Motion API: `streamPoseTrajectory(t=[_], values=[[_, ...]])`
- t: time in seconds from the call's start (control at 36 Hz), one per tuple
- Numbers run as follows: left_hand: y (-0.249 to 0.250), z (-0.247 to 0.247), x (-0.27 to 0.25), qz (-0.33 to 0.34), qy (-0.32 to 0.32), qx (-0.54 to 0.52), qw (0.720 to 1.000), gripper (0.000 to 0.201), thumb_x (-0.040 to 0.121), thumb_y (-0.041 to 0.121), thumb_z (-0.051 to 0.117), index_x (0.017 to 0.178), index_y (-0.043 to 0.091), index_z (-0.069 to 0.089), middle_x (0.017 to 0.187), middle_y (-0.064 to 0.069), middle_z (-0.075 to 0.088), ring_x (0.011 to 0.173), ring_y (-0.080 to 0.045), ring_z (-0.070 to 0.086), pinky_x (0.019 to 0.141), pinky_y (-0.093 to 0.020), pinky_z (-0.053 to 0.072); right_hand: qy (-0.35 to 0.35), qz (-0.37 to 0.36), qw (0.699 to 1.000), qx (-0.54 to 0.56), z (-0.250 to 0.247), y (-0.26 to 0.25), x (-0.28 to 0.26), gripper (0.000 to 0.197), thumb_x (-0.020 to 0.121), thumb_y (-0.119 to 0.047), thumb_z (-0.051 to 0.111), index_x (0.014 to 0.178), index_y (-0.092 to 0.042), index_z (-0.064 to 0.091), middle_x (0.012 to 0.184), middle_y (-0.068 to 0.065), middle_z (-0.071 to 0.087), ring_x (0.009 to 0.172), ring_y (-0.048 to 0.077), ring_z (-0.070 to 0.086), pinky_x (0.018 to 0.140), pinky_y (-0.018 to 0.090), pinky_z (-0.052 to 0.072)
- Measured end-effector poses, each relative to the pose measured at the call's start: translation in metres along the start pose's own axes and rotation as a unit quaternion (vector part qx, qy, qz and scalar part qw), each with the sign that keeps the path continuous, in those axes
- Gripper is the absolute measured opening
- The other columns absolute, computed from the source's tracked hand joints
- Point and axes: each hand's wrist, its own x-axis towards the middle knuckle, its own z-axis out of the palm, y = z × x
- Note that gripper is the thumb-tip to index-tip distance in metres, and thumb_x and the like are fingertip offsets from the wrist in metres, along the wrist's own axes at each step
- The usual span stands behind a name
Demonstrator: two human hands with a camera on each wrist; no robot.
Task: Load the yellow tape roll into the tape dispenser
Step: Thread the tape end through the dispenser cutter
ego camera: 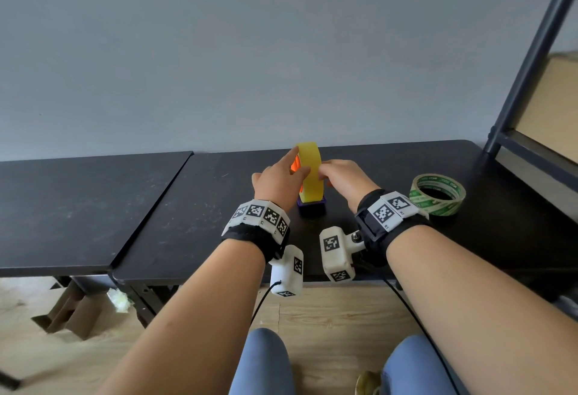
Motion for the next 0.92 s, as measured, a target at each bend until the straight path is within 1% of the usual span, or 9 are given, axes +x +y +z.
streamPoseTrajectory(t=[0.14,0.25,0.31,0.39,0.44,0.53,0.64,0.81,0.92], values=[[0.007,-0.002,0.0,-0.006,0.004,0.0,1.0,0.05,0.099,0.043,0.037,0.148,0.035,0.036,0.085,0.004,0.062,0.112,-0.021,0.06,0.105,-0.036,0.025,-0.011,-0.014,1.0,-0.015,-0.001,0.005,0.0,0.032,0.083,0.001,0.048,0.106,-0.006,0.067,0.089,0.0,0.06,0.075,0.006,0.051,0.065,0.02,0.04],[0.01,-0.005,-0.002,-0.012,0.002,-0.02,1.0,0.05,0.099,0.043,0.039,0.148,0.034,0.037,0.096,0.001,0.066,0.118,-0.023,0.058,0.113,-0.041,0.029,0.001,-0.014,1.0,-0.021,-0.001,0.006,0.0,0.031,0.084,-0.003,0.05,0.109,-0.001,0.068,0.096,0.005,0.061,0.089,0.018,0.054,0.081,0.028,0.042],[0.007,-0.006,-0.001,-0.014,-0.004,-0.038,0.999,0.052,0.098,0.043,0.042,0.148,0.034,0.036,0.105,-0.004,0.069,0.119,-0.024,0.057,0.112,-0.045,0.034,-0.002,-0.013,1.0,-0.027,-0.002,0.006,0.0,0.029,0.084,-0.006,0.052,0.108,-0.001,0.068,0.096,0.004,0.061,0.093,0.019,0.052,0.082,0.03,0.039],[0.001,-0.004,0.003,-0.01,-0.029,-0.048,0.998,0.058,0.093,0.041,0.047,0.149,0.037,0.033,0.098,0.001,0.067,0.113,-0.025,0.06,0.107,-0.048,0.039,-0.01,-0.013,0.999,-0.036,-0.001,0.007,-0.001,0.029,0.086,-0.009,0.051,0.109,-0.001,0.068,0.094,0.003,0.06,0.094,0.018,0.051,0.083,0.03,0.038],[-0.001,-0.003,0.004,-0.007,-0.053,-0.047,0.998,0.066,0.089,0.039,0.052,0.151,0.038,0.029,0.104,0.001,0.068,0.111,-0.025,0.06,0.107,-0.049,0.04,-0.01,-0.019,0.999,-0.044,0.0,0.008,-0.001,0.029,0.087,-0.01,0.051,0.109,-0.002,0.068,0.097,0.003,0.059,0.094,0.02,0.051,0.081,0.03,0.039],[-0.003,-0.005,0.003,0.0,-0.055,-0.046,0.997,0.066,0.089,0.037,0.054,0.151,0.037,0.029,0.108,0.002,0.069,0.111,-0.023,0.06,0.108,-0.049,0.038,-0.007,-0.032,0.997,-0.064,0.001,0.009,-0.002,0.028,0.087,-0.019,0.051,0.103,-0.007,0.069,0.101,0.006,0.064,0.094,0.02,0.056,0.08,0.032,0.043],[-0.002,-0.008,-0.002,0.009,-0.04,-0.043,0.998,0.061,0.094,0.037,0.051,0.151,0.035,0.03,0.113,0.001,0.068,0.116,-0.022,0.058,0.111,-0.047,0.034,0.013,-0.054,0.991,-0.119,0.004,0.012,-0.002,0.036,0.074,-0.043,0.047,0.098,-0.026,0.068,0.097,-0.004,0.068,0.104,0.022,0.06,0.101,0.05,0.042],[-0.002,-0.005,-0.002,0.01,-0.028,-0.044,0.999,0.055,0.097,0.039,0.047,0.15,0.033,0.035,0.107,0.0,0.068,0.113,-0.023,0.059,0.109,-0.047,0.036,0.005,-0.069,0.988,-0.135,0.002,0.011,-0.008,0.016,0.08,-0.036,0.05,0.079,-0.034,0.066,0.093,-0.004,0.07,0.101,0.023,0.061,0.101,0.053,0.042],[0.0,-0.005,-0.001,0.011,-0.017,-0.04,0.999,0.051,0.098,0.04,0.045,0.147,0.032,0.039,0.106,-0.001,0.067,0.114,-0.026,0.059,0.108,-0.047,0.036,-0.004,-0.064,0.991,-0.121,0.002,0.015,-0.007,0.032,0.077,-0.033,0.054,0.104,-0.032,0.071,0.106,-0.005,0.072,0.106,0.021,0.062,0.101,0.049,0.044]])
